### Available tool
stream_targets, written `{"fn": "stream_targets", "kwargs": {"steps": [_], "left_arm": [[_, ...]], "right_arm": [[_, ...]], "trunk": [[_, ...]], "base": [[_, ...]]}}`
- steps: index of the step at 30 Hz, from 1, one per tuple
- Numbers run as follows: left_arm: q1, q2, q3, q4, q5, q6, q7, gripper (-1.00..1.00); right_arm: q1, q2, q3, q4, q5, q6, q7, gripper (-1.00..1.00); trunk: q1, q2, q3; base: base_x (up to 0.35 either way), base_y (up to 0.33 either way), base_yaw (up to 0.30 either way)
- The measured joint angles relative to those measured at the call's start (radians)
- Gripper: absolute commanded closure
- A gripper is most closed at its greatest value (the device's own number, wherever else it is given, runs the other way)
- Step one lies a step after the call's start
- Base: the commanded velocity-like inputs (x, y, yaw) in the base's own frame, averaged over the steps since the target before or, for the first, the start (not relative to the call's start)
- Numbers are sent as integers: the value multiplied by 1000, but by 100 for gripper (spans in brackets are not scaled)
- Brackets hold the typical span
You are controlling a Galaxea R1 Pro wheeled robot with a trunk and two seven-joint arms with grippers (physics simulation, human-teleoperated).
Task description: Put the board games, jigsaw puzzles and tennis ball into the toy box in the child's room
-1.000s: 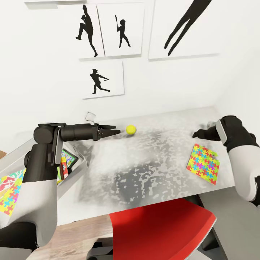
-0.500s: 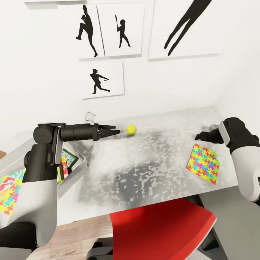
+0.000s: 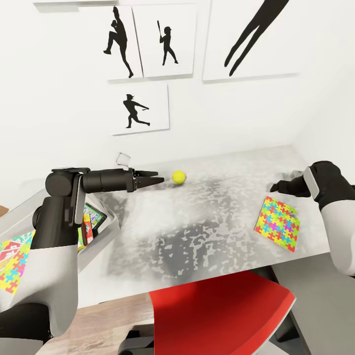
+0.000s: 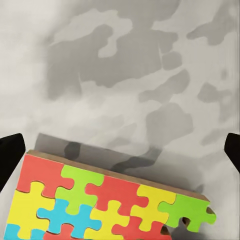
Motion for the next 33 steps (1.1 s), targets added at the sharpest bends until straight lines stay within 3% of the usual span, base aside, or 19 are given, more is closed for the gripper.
{"fn": "stream_targets", "kwargs": {"steps": [22,33], "left_arm": [[-1,2,2,-7,0,3,0,-100],[-2,2,2,-8,0,4,0,-100]], "right_arm": [[0,-4,0,15,-1,0,8,-100],[-1,-15,-10,64,-21,0,79,-100]], "trunk": [[0,0,0],[0,0,0]], "base": [[0,0,0],[0,0,0]]}}
